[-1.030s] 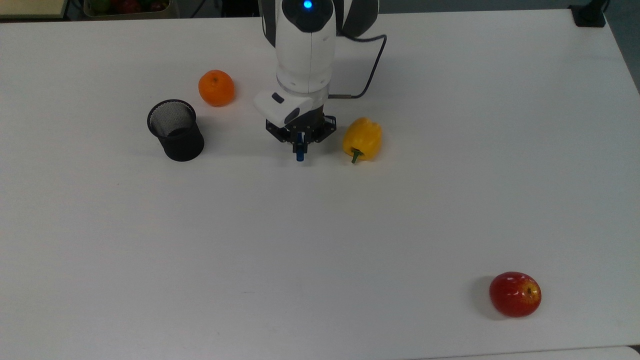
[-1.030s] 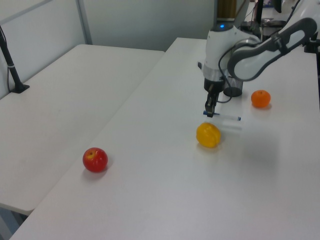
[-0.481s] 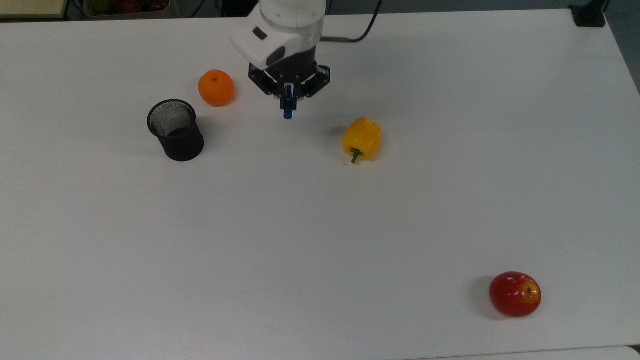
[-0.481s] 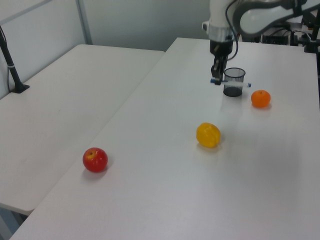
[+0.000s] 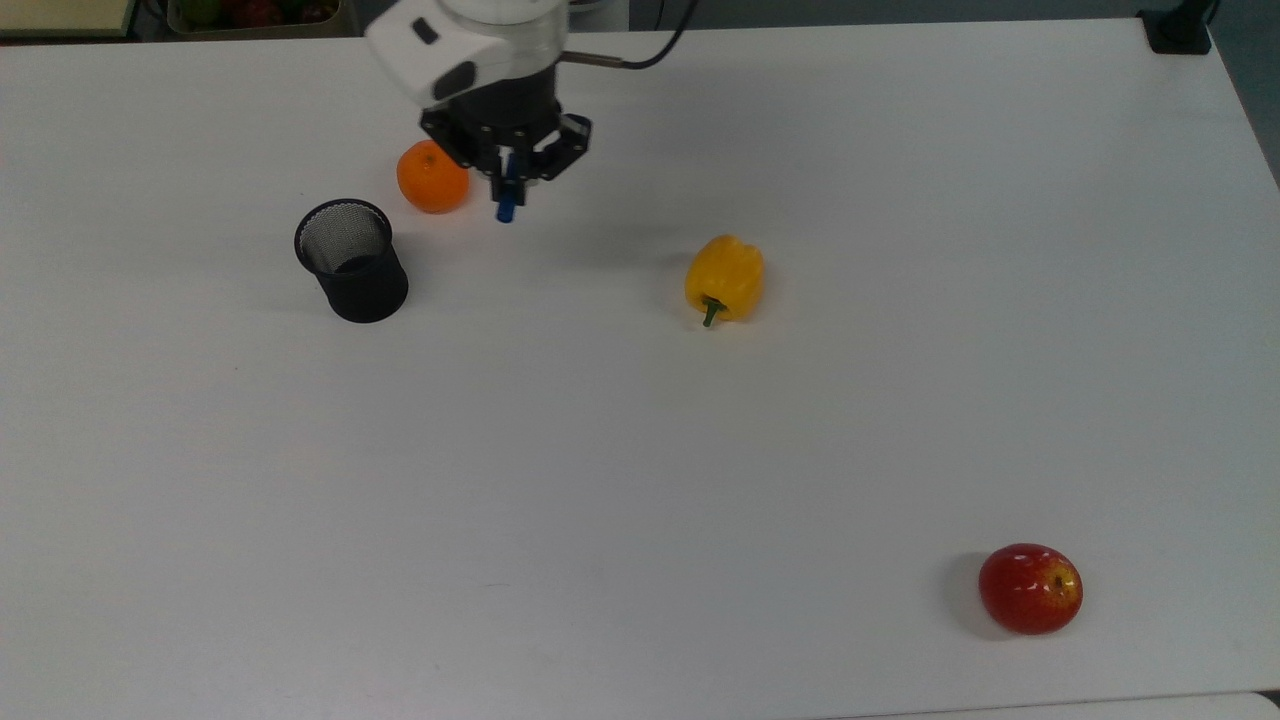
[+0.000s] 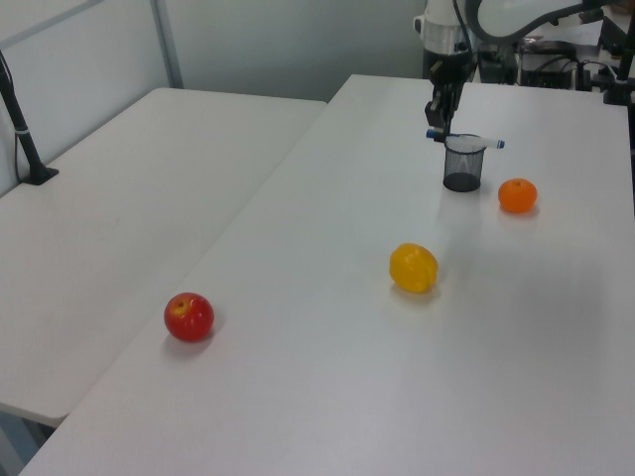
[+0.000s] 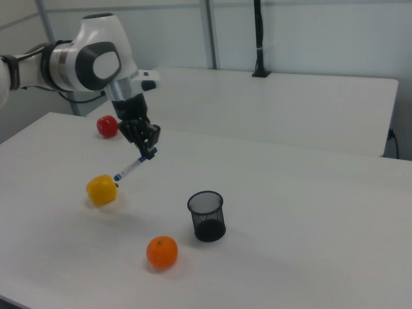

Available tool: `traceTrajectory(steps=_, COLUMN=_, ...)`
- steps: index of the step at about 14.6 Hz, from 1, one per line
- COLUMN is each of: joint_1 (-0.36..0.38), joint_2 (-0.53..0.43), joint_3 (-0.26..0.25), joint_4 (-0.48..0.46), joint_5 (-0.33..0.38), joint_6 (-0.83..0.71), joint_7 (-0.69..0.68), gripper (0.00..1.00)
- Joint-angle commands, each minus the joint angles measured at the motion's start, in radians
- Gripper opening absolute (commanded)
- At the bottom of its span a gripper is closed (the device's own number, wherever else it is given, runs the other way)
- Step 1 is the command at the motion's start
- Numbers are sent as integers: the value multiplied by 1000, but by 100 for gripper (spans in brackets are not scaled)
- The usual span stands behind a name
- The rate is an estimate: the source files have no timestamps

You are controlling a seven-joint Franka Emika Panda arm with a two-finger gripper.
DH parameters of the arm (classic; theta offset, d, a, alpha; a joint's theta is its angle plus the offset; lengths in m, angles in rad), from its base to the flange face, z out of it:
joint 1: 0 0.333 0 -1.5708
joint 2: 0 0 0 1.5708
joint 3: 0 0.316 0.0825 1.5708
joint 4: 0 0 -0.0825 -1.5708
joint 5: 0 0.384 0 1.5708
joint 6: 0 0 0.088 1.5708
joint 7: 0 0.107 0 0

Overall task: Place marker
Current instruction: 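Lift the marker and carry it over the black mesh pen cup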

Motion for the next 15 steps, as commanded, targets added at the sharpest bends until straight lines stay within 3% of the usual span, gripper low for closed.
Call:
traceTrajectory(steps=1, joint_1=-39, joint_2=-11, joint_3=-40, joint_4=3, joint_5=-11, joint_6=24, joint_7=-36, gripper=13)
traceTrajectory(steps=7, joint_1=-163, joint_2=-12, joint_3=-40, joint_4=-24, joint_5=-6, joint_6=269, joint_7=-38, gripper=14)
traceTrajectory(steps=10, joint_1=-206, joint_2=-7, joint_3=-42, joint_4=-56, joint_5=-5, joint_6=430, joint_7=-38, gripper=14)
traceTrajectory(steps=15, joint_1=-246, joint_2=10, joint_3=-42, joint_4=-87, joint_5=-8, joint_6=553, joint_7=-38, gripper=14)
